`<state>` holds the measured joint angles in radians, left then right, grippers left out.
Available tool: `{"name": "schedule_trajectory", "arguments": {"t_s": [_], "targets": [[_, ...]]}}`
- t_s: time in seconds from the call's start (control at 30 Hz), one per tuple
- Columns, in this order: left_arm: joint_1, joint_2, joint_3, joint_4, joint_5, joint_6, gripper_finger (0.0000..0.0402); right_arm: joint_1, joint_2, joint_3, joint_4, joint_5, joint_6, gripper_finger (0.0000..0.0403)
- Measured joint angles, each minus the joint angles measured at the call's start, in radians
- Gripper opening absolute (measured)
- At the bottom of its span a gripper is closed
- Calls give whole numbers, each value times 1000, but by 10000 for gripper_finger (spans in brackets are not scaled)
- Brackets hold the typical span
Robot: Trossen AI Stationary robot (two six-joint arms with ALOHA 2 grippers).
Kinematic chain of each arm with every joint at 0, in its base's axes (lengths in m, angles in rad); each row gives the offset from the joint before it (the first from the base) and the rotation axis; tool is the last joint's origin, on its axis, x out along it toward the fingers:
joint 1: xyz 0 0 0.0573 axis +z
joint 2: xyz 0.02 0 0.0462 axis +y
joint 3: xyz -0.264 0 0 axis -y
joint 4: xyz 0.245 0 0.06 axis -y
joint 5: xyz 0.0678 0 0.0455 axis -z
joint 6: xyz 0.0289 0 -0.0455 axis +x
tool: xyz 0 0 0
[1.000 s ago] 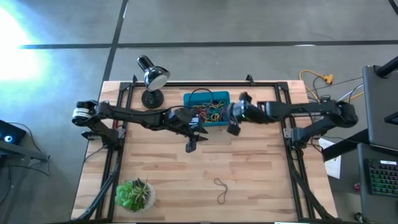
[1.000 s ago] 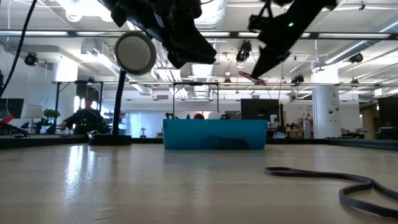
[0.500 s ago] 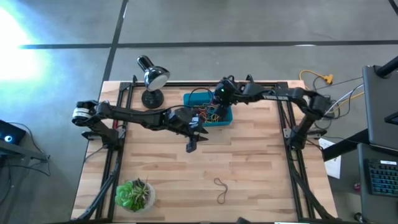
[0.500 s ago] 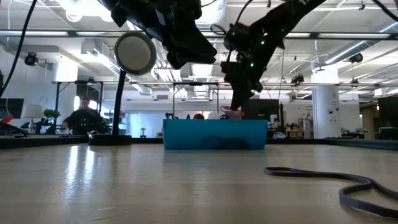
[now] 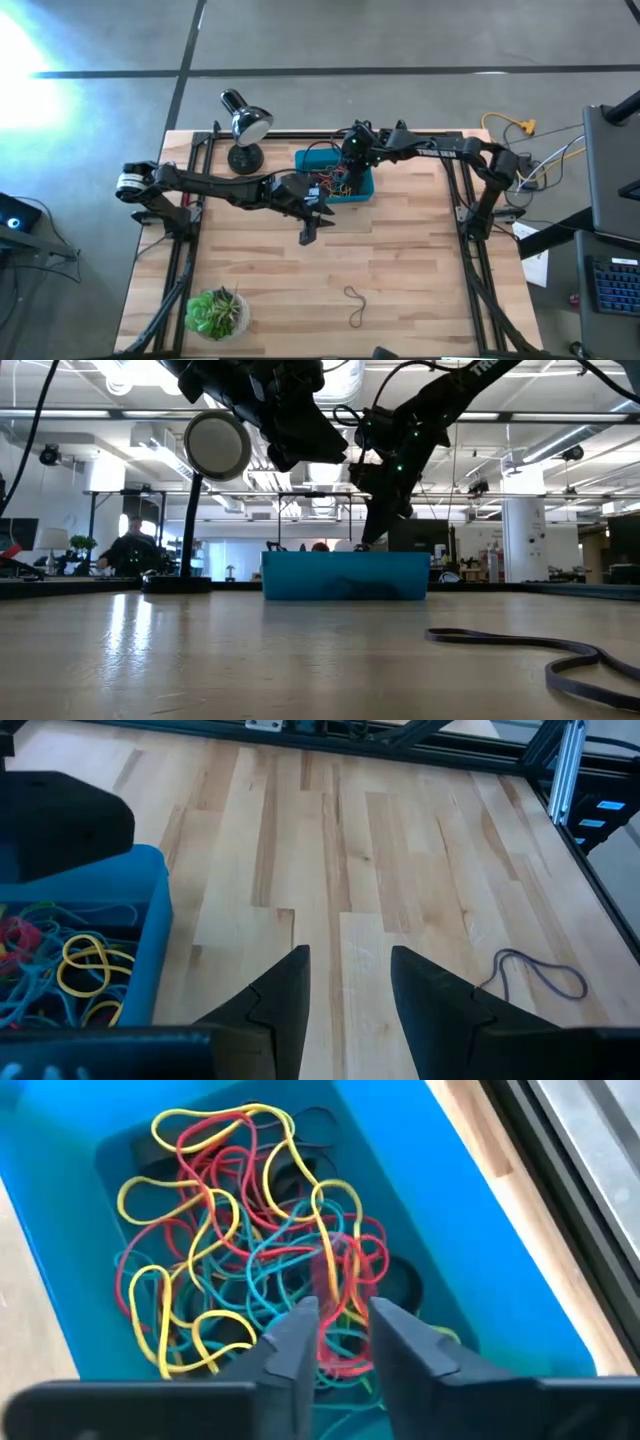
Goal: Pick and place rubber bands into bin
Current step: Put the purple rubber band into the blue bin
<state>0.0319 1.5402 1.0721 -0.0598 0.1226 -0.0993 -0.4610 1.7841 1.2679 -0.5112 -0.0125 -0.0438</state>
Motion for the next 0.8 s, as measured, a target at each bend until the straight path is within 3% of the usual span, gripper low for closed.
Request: {"name": "schedule_trajectory", "arguments": {"t_s": [0.13, 0.33, 0.67, 0.8], "targets": [[0, 0, 0, -1, 0, 1, 125, 0, -3, 0, -9, -25, 15, 119], [-1, 0, 0, -1, 9, 5, 125, 7, -41, -2, -61, -155, 3, 165], [-1, 0, -19, -1, 62, 94, 125, 85, -237, -66, -207, -146, 124, 157], [-8, 0, -41, 2, 162, 172, 125, 133, -353, -141, -230, -132, 266, 145]]}}
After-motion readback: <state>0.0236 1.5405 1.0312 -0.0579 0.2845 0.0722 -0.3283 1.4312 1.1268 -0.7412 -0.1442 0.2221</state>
